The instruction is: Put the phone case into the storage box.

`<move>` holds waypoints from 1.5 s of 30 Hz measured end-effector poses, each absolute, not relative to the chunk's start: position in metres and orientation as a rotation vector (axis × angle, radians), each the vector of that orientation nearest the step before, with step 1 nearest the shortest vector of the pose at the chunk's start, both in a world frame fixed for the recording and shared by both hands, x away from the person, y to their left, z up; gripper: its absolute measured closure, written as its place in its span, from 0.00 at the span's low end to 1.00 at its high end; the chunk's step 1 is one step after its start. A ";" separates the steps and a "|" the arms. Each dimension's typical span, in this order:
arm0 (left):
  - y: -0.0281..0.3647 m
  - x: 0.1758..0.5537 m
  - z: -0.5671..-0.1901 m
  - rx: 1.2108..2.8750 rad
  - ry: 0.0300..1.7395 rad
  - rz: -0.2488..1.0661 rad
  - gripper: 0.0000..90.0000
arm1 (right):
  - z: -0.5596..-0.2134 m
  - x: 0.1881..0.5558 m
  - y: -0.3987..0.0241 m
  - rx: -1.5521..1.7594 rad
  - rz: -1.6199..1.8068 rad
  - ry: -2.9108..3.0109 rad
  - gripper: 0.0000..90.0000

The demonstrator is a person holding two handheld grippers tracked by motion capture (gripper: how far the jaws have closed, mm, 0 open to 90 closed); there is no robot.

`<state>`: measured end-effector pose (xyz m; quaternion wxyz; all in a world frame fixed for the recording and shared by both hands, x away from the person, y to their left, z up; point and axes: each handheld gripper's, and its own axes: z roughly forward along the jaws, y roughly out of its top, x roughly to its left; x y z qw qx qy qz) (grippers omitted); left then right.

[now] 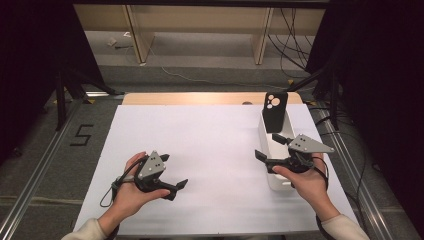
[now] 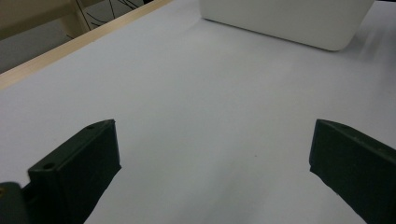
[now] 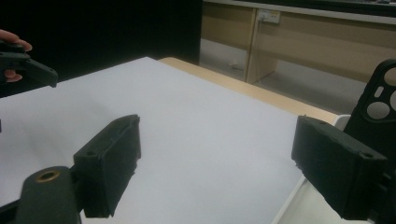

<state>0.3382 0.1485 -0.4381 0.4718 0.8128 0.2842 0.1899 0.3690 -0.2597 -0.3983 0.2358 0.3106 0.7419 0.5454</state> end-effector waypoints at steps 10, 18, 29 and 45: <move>0.149 0.338 -0.438 1.989 0.698 0.466 0.01 | -0.404 0.361 -0.264 0.840 1.476 2.045 0.19; 0.149 0.339 -0.438 1.989 0.698 0.466 0.01 | -0.407 0.357 -0.267 0.845 1.465 2.061 0.19; 0.149 0.339 -0.438 1.988 0.698 0.465 0.01 | -0.410 0.353 -0.271 0.841 1.455 2.064 0.18; 0.149 0.339 -0.438 1.988 0.698 0.464 0.01 | -0.415 0.350 -0.272 0.830 1.436 2.070 0.18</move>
